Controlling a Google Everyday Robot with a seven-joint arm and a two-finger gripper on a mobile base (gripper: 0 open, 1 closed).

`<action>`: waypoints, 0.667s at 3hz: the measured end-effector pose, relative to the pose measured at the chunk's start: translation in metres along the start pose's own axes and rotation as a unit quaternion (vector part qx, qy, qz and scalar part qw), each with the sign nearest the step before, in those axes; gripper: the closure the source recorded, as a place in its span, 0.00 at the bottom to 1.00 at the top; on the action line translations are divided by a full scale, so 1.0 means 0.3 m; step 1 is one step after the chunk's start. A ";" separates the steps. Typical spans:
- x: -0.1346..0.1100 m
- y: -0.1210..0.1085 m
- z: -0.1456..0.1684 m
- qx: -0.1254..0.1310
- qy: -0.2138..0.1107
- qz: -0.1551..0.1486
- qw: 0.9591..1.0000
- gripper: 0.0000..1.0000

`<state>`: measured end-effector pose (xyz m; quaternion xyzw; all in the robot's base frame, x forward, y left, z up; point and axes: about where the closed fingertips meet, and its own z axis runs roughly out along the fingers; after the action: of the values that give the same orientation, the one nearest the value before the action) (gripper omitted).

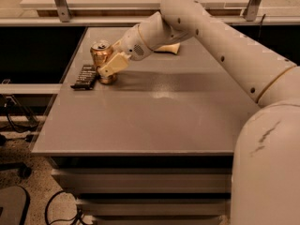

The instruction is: Move orange can near rxbar chocolate

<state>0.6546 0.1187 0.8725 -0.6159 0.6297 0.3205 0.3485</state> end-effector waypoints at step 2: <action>0.008 0.008 -0.008 -0.004 -0.007 0.009 1.000 0.00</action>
Offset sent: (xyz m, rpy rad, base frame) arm -0.0014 -0.0108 0.0022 0.0232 0.0224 -0.0157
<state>0.6522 0.1155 0.8719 -0.6091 0.6316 0.3310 0.3474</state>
